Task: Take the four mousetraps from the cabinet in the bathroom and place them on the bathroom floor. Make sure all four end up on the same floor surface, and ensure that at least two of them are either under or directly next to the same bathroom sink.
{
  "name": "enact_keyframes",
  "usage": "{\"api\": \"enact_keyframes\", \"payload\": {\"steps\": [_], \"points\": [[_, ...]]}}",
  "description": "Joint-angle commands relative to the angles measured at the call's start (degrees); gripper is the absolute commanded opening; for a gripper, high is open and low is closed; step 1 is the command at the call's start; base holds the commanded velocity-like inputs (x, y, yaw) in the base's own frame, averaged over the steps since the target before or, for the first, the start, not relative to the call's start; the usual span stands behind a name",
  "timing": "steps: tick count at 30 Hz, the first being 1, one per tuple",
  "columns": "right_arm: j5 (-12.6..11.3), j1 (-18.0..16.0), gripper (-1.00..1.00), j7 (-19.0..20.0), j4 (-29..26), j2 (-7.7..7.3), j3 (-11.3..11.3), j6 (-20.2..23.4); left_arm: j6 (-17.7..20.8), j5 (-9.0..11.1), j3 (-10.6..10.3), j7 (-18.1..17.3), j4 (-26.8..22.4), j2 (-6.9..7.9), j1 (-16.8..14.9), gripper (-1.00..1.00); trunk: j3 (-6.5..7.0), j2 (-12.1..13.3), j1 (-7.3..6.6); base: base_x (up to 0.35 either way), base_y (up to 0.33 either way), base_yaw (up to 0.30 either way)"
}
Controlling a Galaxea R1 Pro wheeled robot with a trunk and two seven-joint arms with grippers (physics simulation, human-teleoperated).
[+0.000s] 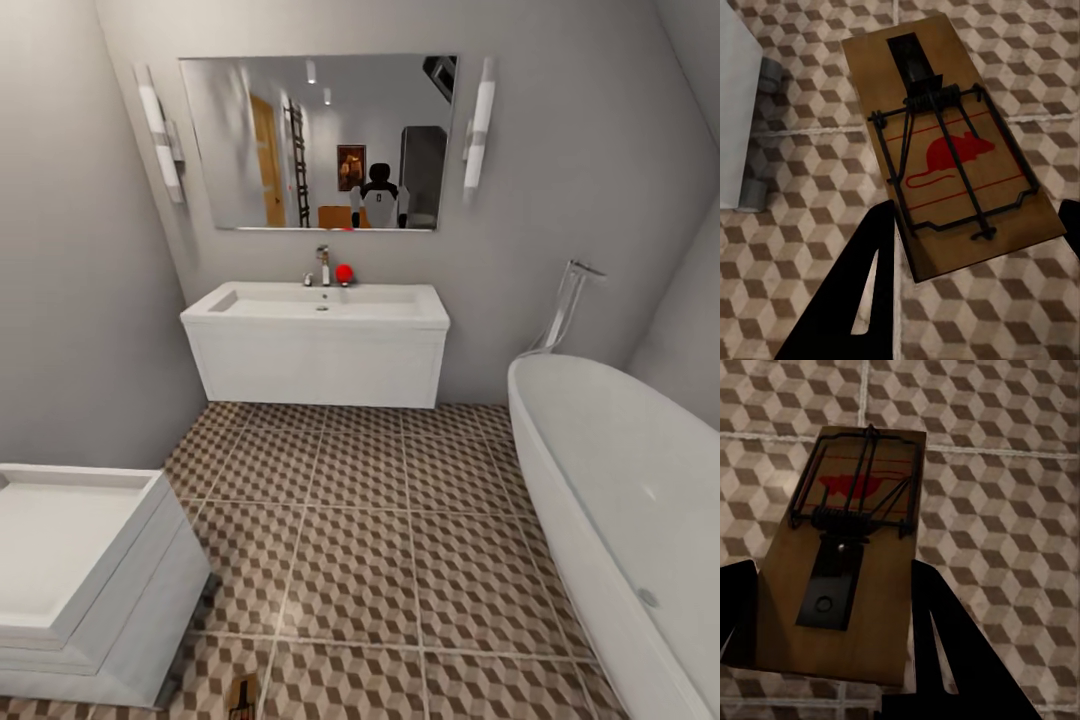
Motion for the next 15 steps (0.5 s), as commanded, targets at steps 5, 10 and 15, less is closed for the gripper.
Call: {"api": "enact_keyframes", "payload": {"steps": [5, 10, 15], "points": [[0.4, 0.0, -1.00, 0.0, 0.1, 0.01, -0.4, -0.2, -0.3, 0.4, -0.5, 0.2, 0.2, -0.05, -0.1, -1.00, -0.05, 0.0, 0.03, 0.291, -0.104, 0.000], [0.4, 0.0, -1.00, 0.0, 0.1, 0.01, -0.4, -0.2, -0.3, 0.4, -0.5, 0.2, 0.2, -0.05, -0.1, -1.00, -0.05, 0.0, 0.03, 0.291, -0.106, 0.000], [0.4, 0.0, -1.00, 0.0, 0.1, 0.01, -0.4, -0.2, -0.3, 0.4, -0.5, 0.2, 0.2, -0.05, -0.1, -1.00, -0.05, 0.0, 0.03, 0.291, -0.106, 0.000]]}}
